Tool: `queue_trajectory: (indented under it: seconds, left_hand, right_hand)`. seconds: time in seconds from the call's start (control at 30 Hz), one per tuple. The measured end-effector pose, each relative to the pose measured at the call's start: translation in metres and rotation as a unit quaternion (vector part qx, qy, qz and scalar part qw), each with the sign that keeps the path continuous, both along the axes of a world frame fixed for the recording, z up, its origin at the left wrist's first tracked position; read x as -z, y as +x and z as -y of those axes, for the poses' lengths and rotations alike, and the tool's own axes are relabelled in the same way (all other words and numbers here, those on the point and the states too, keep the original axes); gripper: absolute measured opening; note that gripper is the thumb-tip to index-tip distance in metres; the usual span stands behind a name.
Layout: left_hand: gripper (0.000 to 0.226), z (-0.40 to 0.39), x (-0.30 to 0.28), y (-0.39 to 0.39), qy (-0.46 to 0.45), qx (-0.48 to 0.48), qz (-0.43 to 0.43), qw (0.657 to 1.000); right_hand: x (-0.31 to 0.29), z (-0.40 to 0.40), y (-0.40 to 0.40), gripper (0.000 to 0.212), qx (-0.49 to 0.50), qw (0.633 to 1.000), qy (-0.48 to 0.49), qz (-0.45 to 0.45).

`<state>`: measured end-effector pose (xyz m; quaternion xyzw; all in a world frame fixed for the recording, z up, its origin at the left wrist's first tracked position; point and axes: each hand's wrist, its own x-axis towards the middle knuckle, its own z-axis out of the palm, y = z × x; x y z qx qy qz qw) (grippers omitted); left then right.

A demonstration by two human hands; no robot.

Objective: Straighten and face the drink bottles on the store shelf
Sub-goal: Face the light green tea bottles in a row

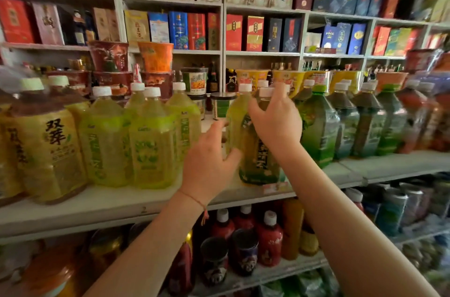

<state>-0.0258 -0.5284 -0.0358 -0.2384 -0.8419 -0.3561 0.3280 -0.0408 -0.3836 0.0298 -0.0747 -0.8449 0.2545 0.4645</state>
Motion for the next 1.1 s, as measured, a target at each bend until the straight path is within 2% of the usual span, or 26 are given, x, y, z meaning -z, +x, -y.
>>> queue_trajectory:
  seconds: [0.07, 0.17, 0.27, 0.43, 0.53, 0.6, 0.73, 0.8, 0.9, 1.03, 1.1]
  left_hand:
    - [0.037, -0.019, -0.004, 0.0, 0.05, 0.045, 0.115, 0.991]
    - [0.017, -0.039, -0.004, -0.004, 0.104, 0.002, 0.074, 0.992]
    - [0.038, -0.053, -0.011, -0.01, 0.157, -0.03, 0.037, 0.986]
    - [0.033, -0.084, -0.032, -0.013, 0.137, -0.081, 0.014, 0.987]
    - [0.019, -0.105, -0.051, -0.014, 0.127, -0.115, -0.011, 0.985]
    - [0.022, -0.116, -0.066, -0.014, 0.119, -0.111, -0.01, 0.987]
    - [0.042, -0.134, -0.091, -0.028, 0.07, -0.01, 0.08, 0.994]
    - [0.043, -0.14, -0.097, -0.044, 0.044, 0.033, 0.145, 0.988]
    - [0.044, -0.145, -0.099, -0.066, 0.042, 0.049, 0.217, 0.974]
    - [0.053, -0.15, -0.102, -0.072, 0.075, 0.039, 0.2, 0.976]
    - [0.04, -0.15, -0.101, -0.071, 0.104, 0.02, 0.18, 0.978]
  right_hand:
    - [0.001, -0.013, -0.001, 0.04, -0.044, 0.998, -0.024, 0.035]
    - [-0.003, -0.031, 0.0, 0.034, -0.119, 0.992, -0.035, 0.033]
    - [-0.008, -0.054, 0.001, 0.038, -0.178, 0.982, -0.064, -0.001]
    - [-0.013, -0.095, 0.002, 0.038, -0.253, 0.96, -0.119, -0.012]
    - [-0.02, -0.112, 0.006, 0.036, -0.297, 0.947, -0.121, -0.018]
    - [-0.022, -0.122, 0.007, 0.035, -0.313, 0.943, -0.113, -0.013]
    - [-0.022, -0.142, 0.006, 0.033, -0.349, 0.931, -0.109, -0.001]
    - [-0.022, -0.146, 0.006, 0.031, -0.363, 0.925, -0.111, -0.004]
    - [-0.023, -0.147, 0.007, 0.029, -0.376, 0.92, -0.107, 0.003]
    - [-0.023, -0.146, 0.006, 0.025, -0.388, 0.914, -0.118, 0.005]
    - [-0.023, -0.146, 0.005, 0.023, -0.385, 0.915, -0.116, 0.009]
